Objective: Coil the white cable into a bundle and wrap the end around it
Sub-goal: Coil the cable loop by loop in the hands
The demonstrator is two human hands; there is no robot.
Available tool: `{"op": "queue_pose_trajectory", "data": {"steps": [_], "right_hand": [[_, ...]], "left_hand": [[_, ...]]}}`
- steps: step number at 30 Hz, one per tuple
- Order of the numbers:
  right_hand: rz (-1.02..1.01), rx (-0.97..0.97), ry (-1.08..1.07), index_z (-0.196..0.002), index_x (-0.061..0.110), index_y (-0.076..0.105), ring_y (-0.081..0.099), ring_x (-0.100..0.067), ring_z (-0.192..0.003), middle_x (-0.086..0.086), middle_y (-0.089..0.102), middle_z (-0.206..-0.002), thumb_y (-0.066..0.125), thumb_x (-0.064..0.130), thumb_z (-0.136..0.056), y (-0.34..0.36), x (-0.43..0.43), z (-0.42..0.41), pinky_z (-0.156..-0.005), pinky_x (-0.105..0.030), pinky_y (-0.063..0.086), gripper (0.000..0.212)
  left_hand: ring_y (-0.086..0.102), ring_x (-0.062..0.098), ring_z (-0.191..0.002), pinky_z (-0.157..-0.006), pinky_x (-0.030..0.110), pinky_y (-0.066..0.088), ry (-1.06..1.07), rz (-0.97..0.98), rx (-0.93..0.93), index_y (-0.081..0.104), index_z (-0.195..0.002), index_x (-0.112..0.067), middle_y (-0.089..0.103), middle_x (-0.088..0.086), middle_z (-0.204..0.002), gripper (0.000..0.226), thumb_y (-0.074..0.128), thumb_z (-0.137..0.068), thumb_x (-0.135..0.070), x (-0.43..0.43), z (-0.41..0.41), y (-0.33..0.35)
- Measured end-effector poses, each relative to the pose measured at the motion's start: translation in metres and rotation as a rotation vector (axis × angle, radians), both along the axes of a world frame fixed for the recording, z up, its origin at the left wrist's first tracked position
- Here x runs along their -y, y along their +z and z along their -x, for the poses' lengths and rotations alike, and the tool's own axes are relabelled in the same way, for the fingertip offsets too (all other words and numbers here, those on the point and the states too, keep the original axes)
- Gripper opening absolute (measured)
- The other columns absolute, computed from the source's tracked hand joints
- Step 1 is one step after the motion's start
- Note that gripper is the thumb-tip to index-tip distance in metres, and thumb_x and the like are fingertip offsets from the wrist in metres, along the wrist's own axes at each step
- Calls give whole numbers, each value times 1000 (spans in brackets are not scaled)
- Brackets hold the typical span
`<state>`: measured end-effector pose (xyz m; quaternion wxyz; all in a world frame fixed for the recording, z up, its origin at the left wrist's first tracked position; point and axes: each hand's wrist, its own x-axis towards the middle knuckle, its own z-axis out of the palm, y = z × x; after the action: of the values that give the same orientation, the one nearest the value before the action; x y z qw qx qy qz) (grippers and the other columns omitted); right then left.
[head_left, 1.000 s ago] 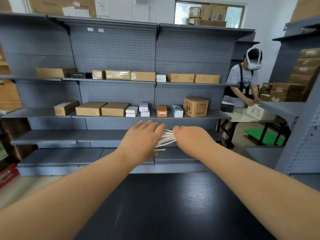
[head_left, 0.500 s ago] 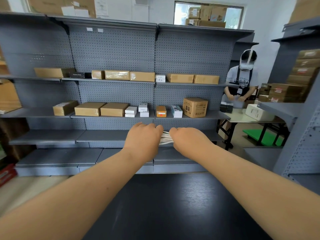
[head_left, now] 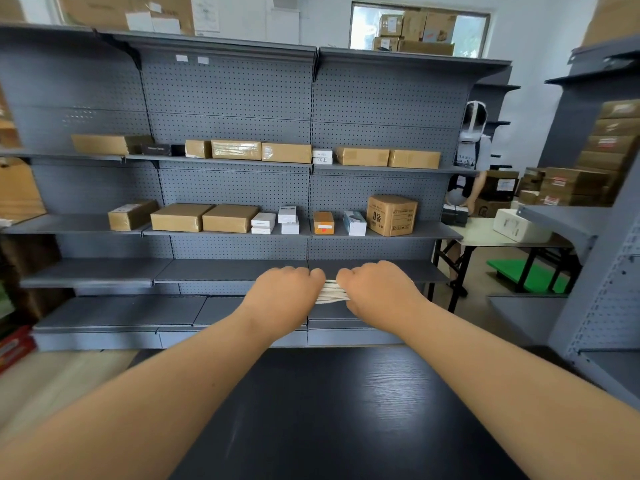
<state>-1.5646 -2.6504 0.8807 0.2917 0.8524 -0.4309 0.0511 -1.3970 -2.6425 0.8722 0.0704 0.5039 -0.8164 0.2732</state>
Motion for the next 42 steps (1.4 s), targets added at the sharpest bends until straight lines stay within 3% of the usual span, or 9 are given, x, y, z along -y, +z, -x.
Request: {"op": "queue_pose_trajectory", "data": {"steps": [3, 7, 10, 13, 17, 23, 26, 30, 42], "right_hand": [[84, 83, -18, -82, 13, 57, 60, -26, -68, -3, 64, -71, 71, 18, -67, -3, 1, 1, -58, -31, 34, 22], [110, 168, -112, -86, 17, 56, 58, -27, -77, -2, 61, -80, 73, 20, -63, -2, -3, 0, -68, -35, 42, 29], [58, 182, -135, -102, 18, 50, 52, -27, -93, -2, 56, -96, 66, 19, -70, 1, -6, -1, -80, -37, 39, 35], [-12, 194, -153, -114, 20, 42, 48, -26, -100, -1, 51, -106, 59, 18, -77, 5, -8, 0, -77, -37, 37, 41], [-133, 135, -155, -114, 12, 42, 58, -31, -89, -8, 56, -105, 47, 13, -87, 5, -6, -2, -60, -34, 35, 27], [-183, -5, -137, -105, 6, 43, 60, -35, -80, -13, 62, -95, 39, 3, -90, 2, 0, 3, -56, -35, 35, 16], [-144, -1, -98, -109, 9, 43, 61, -33, -83, -9, 63, -98, 41, 16, -94, 0, -2, 5, -56, -34, 35, 17], [-114, 81, -51, -118, 18, 40, 57, -26, -98, -2, 57, -108, 53, 35, -89, -1, -5, 9, -64, -33, 42, 37], [-139, 70, -75, -106, 9, 43, 55, -31, -72, -9, 58, -91, 44, 6, -90, -12, 9, 12, -53, -35, 35, 17]], "left_hand": [[40, 17, -31, -46, 21, -8, -15, 82, 58, 49, -60, -16, 45, -3, -42, 49, 85, -27, -10, 3, -6, 0], [47, 19, -47, -40, 25, 14, 20, 17, 79, 50, -78, -16, 55, -1, -60, 37, 80, -55, -13, 6, -6, -3], [57, 20, -57, -48, 28, 27, 69, 74, 66, 50, -84, -16, 57, -2, -67, 34, 77, -63, -16, 5, -8, 2], [59, 27, -85, -60, 32, 30, 68, 10, 43, 44, -103, -14, 59, 3, -92, 21, 55, -86, -11, 6, -10, 4], [58, 27, -90, -62, 32, 31, 67, 14, 64, 44, -107, -13, 59, 4, -99, 19, 50, -89, -10, 6, -11, 8], [58, 28, -89, -62, 32, 32, 43, -29, 96, 46, -108, -12, 59, 6, -99, 20, 50, -88, -9, 0, -13, 11], [61, 27, -75, -55, 29, 32, -8, 67, 110, 53, -97, -11, 62, 6, -85, 22, 65, -78, -13, -2, -14, 13], [57, 29, -91, -62, 32, 32, 57, -57, 95, 44, -109, -11, 58, 7, -101, 20, 46, -90, -7, 0, -17, 7], [57, 28, -92, -63, 33, 33, 43, -54, 86, 44, -110, -11, 57, 6, -100, 18, 46, -92, -10, 6, -28, 9]]}}
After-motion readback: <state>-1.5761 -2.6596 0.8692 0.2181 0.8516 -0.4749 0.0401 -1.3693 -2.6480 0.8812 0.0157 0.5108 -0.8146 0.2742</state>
